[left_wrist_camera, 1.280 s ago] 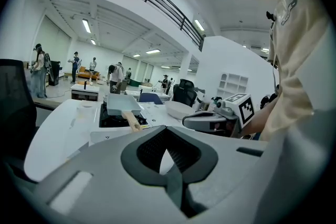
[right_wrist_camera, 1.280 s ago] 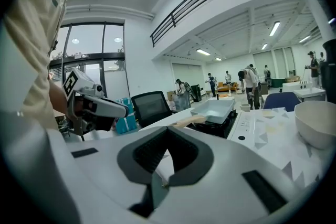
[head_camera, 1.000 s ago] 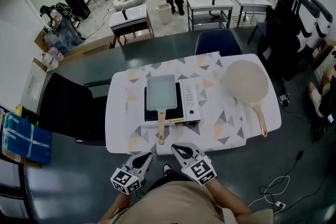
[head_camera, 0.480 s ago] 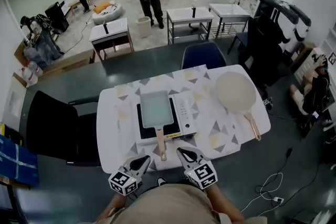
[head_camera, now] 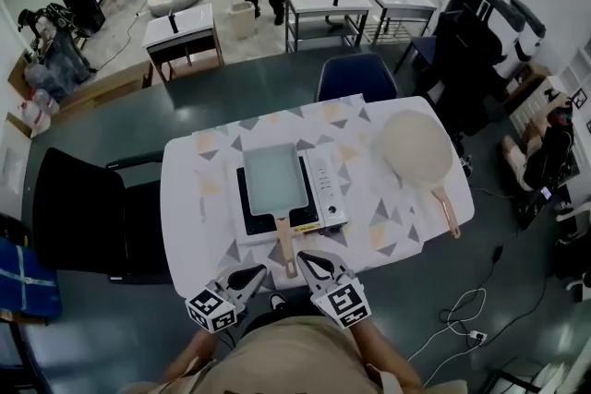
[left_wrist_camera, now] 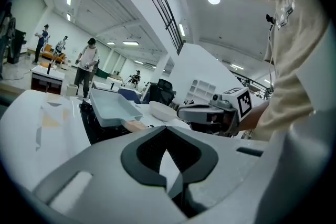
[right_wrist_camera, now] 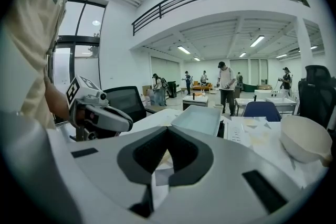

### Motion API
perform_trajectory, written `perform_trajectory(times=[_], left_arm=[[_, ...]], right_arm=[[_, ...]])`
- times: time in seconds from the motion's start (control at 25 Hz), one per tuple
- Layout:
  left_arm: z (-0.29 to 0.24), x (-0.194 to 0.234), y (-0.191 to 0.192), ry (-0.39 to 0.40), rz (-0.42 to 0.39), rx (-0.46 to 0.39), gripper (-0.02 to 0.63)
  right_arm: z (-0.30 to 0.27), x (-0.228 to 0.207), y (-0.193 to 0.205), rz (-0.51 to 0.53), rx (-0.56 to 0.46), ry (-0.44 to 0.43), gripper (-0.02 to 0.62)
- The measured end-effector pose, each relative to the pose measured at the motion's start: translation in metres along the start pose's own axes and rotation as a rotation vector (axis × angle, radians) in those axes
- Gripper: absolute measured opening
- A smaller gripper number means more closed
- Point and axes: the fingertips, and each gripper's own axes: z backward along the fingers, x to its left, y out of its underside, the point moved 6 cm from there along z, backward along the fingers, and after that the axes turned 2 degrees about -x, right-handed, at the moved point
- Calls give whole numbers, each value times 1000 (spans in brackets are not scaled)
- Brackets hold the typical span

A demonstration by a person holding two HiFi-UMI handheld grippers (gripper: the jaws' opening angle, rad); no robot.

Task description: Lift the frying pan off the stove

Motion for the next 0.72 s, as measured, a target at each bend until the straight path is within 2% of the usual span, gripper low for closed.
perform_trajectory(times=[0.28,0.48,0.72], left_arm=[[-19,8,-2,-29,17,30,0],[-27,14,-26,-119,16,18,0],[-36,20,-38,-219,23,15,0]], right_arm=[[-13,-23,5,-24,-22,-41,3],[-21,-49,4,-77,-49,-109,3],[-25,-79,6,-75,-68,-178,3]])
